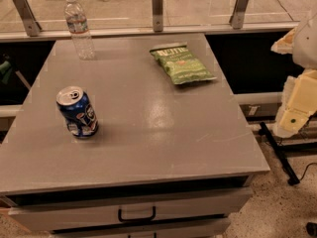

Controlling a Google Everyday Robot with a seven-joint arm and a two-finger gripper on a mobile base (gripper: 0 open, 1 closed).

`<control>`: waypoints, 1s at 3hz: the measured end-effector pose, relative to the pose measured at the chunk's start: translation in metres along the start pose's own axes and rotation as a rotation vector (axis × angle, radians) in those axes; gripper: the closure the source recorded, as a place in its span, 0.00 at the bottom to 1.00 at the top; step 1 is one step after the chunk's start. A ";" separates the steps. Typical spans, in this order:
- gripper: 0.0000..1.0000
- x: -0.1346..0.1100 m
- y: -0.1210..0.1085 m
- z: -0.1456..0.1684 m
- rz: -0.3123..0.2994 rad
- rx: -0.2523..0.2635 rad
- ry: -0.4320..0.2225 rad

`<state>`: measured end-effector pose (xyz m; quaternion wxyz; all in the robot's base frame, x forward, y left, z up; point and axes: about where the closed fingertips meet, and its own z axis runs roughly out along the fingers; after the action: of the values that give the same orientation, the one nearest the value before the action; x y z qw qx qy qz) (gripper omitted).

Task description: Knock pepsi can over

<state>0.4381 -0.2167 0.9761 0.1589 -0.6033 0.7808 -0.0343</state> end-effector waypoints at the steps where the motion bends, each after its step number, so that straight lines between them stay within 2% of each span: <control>1: 0.00 0.000 0.000 0.000 0.000 0.000 0.000; 2: 0.00 -0.008 -0.002 0.001 0.000 -0.005 -0.034; 3: 0.00 -0.065 0.001 0.015 -0.028 -0.035 -0.161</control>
Offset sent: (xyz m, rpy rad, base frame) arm 0.0083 0.0167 -0.0030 0.0782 0.0129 0.0234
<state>0.4561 -0.1525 0.9748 0.2100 -0.6176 0.7575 0.0256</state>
